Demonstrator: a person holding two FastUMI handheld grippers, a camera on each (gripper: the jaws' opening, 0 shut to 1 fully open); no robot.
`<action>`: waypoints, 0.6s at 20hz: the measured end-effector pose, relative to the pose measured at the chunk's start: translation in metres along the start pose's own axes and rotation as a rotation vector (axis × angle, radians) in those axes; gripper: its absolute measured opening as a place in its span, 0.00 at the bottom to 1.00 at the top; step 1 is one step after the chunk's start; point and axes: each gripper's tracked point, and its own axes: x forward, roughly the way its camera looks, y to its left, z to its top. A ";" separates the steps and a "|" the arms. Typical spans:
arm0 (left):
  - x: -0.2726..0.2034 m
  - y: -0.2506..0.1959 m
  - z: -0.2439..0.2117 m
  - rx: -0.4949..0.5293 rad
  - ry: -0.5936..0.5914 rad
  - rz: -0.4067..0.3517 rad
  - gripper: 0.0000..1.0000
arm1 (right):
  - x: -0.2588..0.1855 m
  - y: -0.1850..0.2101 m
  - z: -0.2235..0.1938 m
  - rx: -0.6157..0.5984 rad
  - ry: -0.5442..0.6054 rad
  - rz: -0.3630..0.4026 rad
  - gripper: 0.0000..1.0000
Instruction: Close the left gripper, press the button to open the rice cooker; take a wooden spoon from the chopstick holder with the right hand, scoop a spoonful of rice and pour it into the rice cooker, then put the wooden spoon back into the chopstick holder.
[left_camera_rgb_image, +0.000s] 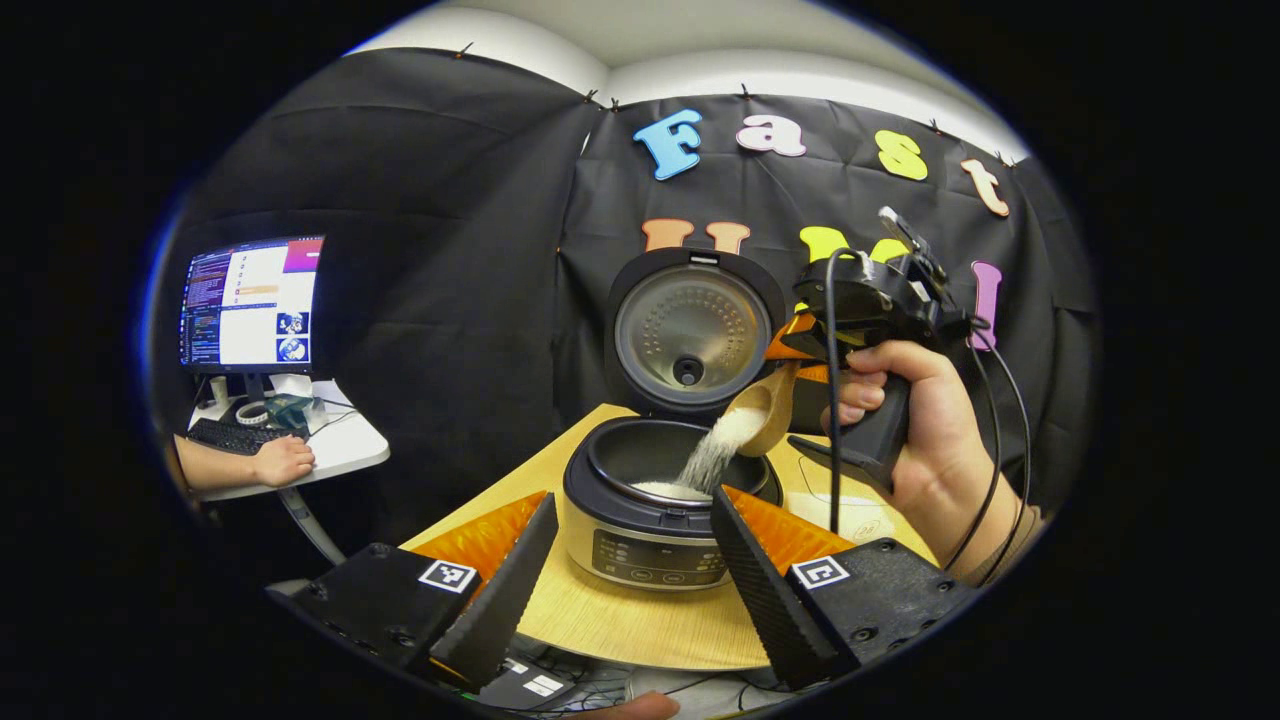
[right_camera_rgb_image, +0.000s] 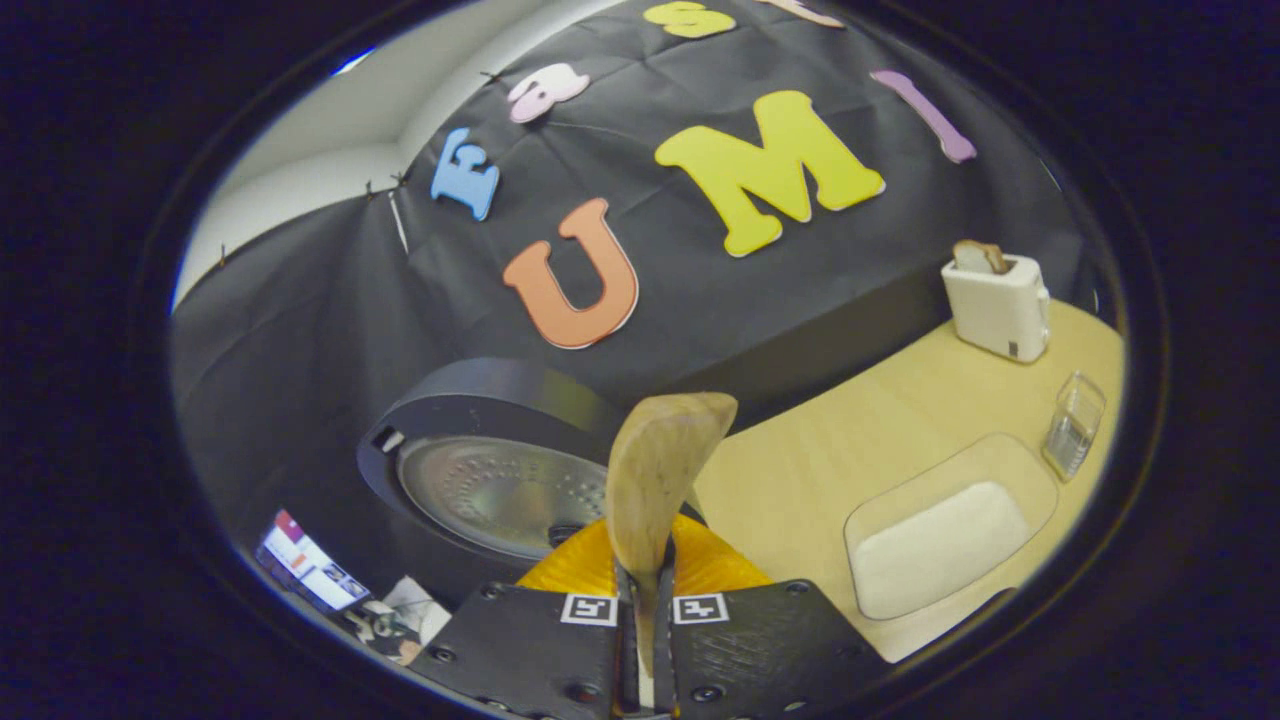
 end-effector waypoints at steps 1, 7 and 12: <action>-0.001 0.004 0.001 0.007 -0.005 0.012 0.98 | -0.001 0.002 0.002 -0.051 0.000 0.000 0.03; -0.002 0.013 -0.001 0.049 0.004 0.050 0.98 | -0.008 0.024 -0.009 -0.292 0.024 0.062 0.06; -0.002 0.018 -0.004 0.038 0.022 0.067 0.98 | -0.018 0.035 -0.023 -0.464 0.008 0.074 0.05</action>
